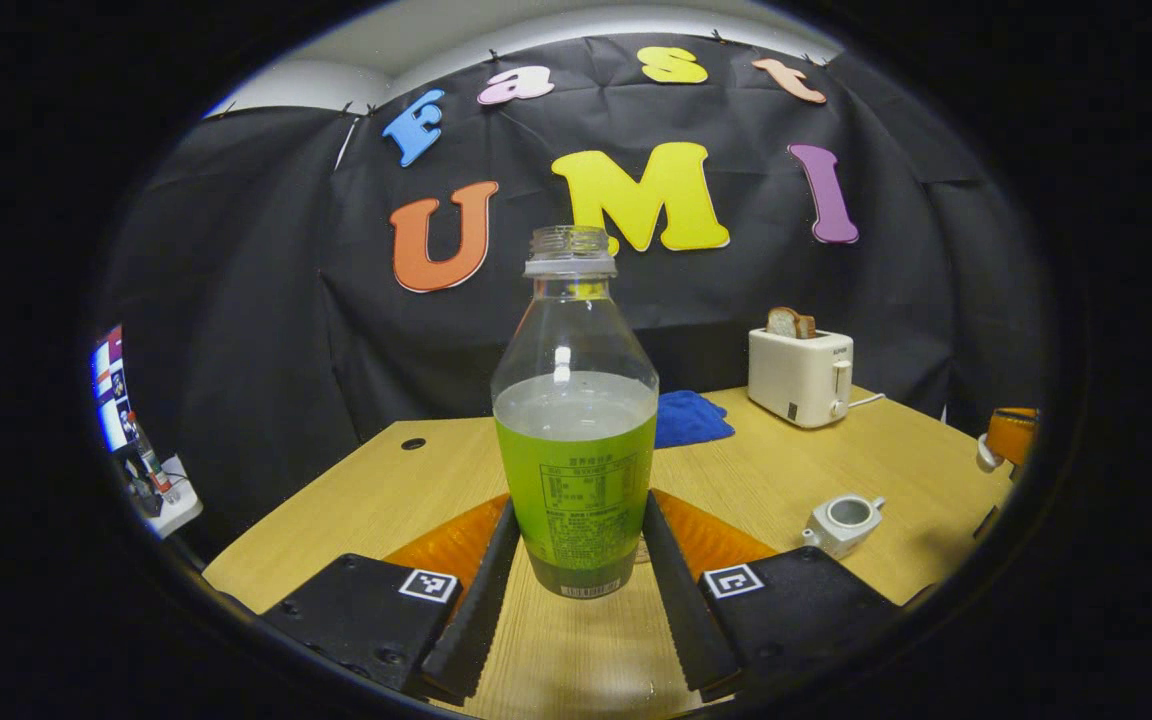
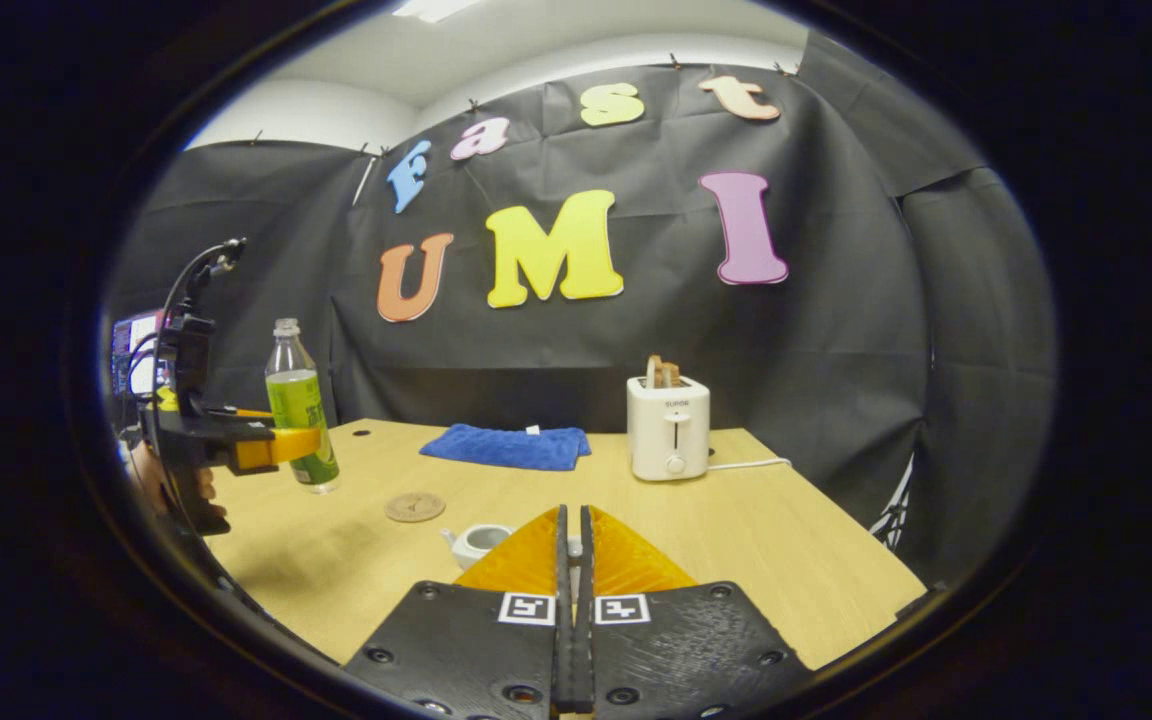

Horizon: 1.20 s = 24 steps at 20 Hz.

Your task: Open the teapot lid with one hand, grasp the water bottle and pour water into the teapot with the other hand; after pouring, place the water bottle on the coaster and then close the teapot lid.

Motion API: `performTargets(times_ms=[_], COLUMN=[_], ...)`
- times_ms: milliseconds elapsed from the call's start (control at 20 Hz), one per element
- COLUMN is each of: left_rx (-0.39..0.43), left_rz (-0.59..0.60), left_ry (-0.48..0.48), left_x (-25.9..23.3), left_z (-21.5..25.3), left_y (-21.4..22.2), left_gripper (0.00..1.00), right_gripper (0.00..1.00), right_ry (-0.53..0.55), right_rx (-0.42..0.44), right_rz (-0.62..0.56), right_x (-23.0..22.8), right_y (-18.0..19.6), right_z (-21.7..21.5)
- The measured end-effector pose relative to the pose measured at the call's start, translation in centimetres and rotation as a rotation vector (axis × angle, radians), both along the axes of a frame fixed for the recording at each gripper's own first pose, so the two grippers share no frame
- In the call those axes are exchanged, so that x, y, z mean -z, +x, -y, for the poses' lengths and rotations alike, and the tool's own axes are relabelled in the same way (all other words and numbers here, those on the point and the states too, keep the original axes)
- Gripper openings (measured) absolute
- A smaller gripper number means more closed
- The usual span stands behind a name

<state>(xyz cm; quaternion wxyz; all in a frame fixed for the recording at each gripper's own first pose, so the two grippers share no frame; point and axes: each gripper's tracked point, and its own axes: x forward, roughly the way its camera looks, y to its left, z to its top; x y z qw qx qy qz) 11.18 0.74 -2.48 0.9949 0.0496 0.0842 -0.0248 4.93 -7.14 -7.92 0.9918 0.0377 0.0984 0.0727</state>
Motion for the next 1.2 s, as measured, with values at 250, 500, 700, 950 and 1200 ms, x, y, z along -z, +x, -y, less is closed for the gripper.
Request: performTargets(times_ms=[250,500,700,950,1200], left_rx=[0.023,0.061,0.07,0.078,0.086], left_rz=[0.026,0.002,-0.05,-0.106,-0.119], left_ry=[-0.065,-0.077,-0.092,-0.113,-0.11], left_x=[0.5,2.1,4.4,6.4,6.9], left_z=[0.9,2.0,2.6,3.2,3.3], left_y=[4.0,7.7,9.4,10.2,10.5], left_gripper=[0.74,0.74,0.74,0.75,0.76], right_gripper=[0.0,0.0,0.0,0.0,0.0], right_ry=[0.01,0.015,0.016,0.011,0.007], right_rx=[-0.007,-0.008,-0.002,-0.005,-0.014], right_rz=[-0.034,-0.062,-0.087,-0.113,-0.113], right_x=[1.8,3.1,4.3,5.4,5.4], right_y=[0.7,1.5,2.3,2.9,3.1], right_z=[-0.6,-0.4,-0.2,-0.3,-0.7])
